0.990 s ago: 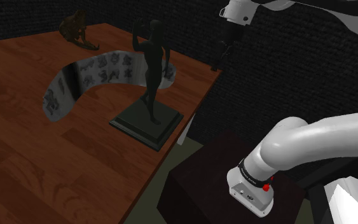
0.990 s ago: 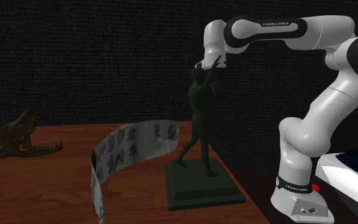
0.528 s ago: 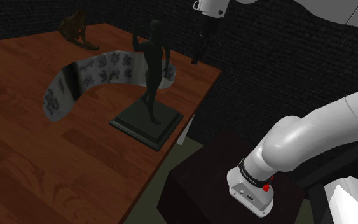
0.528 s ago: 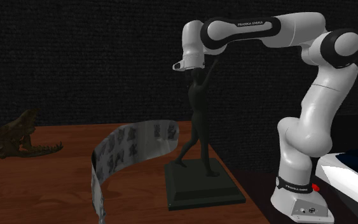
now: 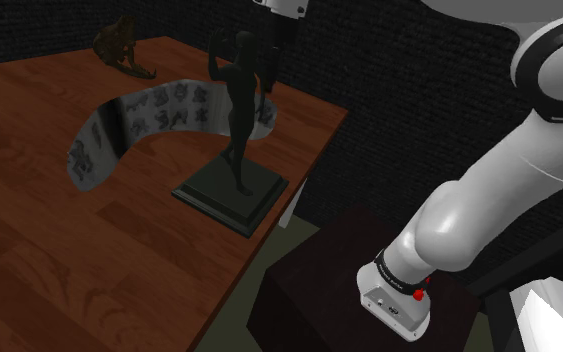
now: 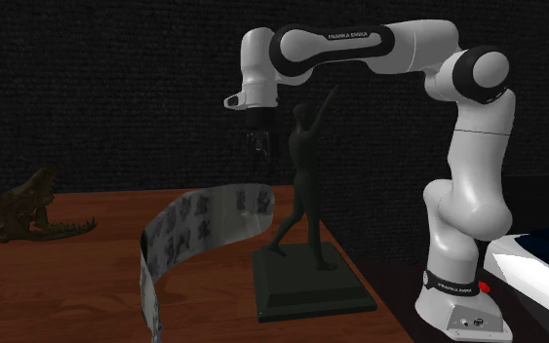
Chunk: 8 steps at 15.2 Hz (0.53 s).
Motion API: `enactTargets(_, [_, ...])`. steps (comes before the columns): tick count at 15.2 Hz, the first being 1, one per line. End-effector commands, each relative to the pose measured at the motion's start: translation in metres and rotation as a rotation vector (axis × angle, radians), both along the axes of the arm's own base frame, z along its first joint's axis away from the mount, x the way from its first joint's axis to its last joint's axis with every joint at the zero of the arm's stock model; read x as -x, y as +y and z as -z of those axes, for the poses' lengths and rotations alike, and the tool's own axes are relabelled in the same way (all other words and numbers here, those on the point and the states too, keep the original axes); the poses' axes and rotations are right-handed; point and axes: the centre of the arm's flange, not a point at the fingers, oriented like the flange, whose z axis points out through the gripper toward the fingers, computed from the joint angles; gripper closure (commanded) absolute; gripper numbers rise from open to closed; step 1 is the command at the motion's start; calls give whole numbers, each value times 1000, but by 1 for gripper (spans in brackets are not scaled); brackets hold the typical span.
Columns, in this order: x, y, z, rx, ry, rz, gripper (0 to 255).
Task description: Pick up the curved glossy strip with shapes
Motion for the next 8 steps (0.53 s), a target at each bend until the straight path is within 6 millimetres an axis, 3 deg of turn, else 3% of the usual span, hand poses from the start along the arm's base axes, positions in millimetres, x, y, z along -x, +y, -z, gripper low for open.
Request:
enactTargets(1, [-19, 17, 2, -3, -9, -69, 0])
enactTargets(8, [-72, 92, 3, -12, -39, -304, 0])
